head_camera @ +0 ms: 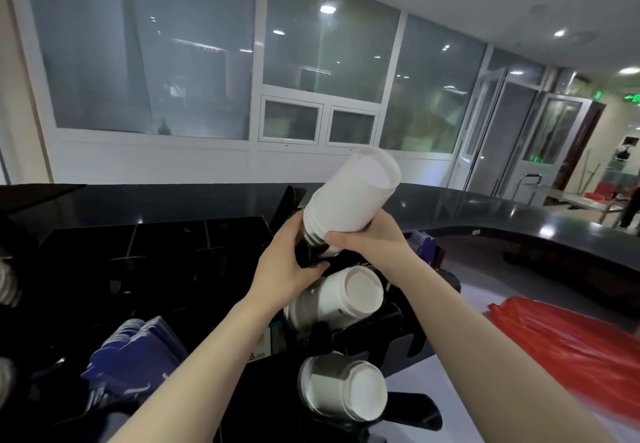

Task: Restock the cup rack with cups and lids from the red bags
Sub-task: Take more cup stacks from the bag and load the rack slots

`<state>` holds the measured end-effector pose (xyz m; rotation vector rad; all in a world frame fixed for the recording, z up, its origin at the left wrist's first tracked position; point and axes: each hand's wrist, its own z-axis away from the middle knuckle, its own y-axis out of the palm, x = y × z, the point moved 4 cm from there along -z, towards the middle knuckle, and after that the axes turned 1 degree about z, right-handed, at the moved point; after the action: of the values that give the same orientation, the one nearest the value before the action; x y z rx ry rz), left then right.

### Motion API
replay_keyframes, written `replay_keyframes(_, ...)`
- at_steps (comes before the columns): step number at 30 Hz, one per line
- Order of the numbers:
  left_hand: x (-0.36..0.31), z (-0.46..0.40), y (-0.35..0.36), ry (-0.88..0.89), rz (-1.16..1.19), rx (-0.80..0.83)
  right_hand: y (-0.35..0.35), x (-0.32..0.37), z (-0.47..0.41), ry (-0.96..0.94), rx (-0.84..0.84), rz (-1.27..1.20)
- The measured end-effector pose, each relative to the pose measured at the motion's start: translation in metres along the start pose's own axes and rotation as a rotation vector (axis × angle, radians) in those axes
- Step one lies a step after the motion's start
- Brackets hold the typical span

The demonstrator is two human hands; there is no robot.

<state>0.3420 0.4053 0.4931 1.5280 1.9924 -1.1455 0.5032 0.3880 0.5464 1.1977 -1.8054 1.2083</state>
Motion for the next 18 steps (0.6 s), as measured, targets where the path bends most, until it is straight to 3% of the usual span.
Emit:
replay_keyframes(13,-0.015,-0.006,-0.006,-0.005,0.093,0.156,-0.004,0.001,0.001,-0.010,-0.072,-0.205)
replay_keyframes(18,-0.043,-0.005,-0.011,0.125,0.125,0.234,-0.018,0.025,0.013,-0.089,-0.068,-0.050)
